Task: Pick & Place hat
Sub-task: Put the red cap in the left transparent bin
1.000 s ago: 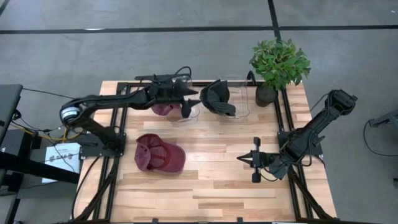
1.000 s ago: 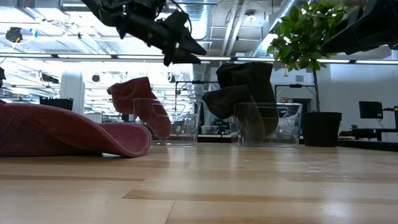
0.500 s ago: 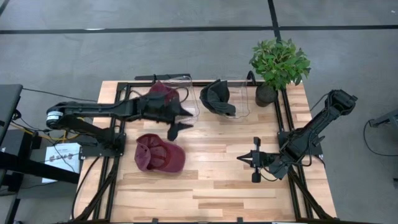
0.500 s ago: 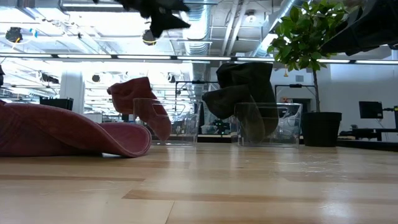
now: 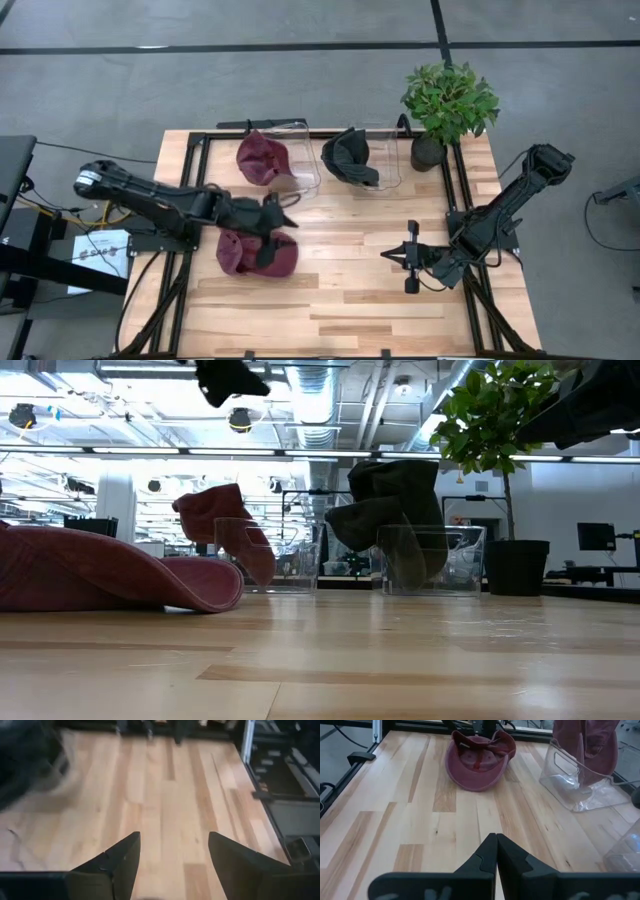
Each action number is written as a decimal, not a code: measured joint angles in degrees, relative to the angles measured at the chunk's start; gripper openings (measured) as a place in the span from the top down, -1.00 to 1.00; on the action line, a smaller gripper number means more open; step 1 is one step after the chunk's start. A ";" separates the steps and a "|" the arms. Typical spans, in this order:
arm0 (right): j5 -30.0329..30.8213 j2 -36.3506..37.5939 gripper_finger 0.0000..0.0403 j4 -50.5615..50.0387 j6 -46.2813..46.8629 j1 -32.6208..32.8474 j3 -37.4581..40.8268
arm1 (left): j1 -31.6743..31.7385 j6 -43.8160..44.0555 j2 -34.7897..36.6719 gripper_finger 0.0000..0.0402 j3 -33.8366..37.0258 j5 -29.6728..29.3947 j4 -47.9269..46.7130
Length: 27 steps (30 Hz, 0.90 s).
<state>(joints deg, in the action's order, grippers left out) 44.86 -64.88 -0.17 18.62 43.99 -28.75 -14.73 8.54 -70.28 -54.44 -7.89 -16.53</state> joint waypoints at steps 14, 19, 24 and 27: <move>0.04 -0.04 1.00 1.48 -0.06 0.00 0.00 | -10.62 4.77 -0.02 -0.16 15.23 -7.10 2.70; 0.07 -0.04 1.00 2.35 -0.51 0.00 0.00 | -13.80 5.48 -0.02 -0.16 19.40 -7.14 6.24; 0.09 -0.04 1.00 2.37 -0.56 -0.39 0.00 | -16.96 6.49 -0.04 -0.16 21.97 -7.12 10.16; 0.09 -0.07 1.00 2.50 -0.56 -1.00 0.00 | -18.04 7.88 -0.04 -0.16 22.95 -7.14 12.13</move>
<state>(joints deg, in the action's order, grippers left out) 44.95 -64.95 2.33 18.06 42.99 -28.75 -32.77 16.42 -70.32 -31.49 -15.03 -4.41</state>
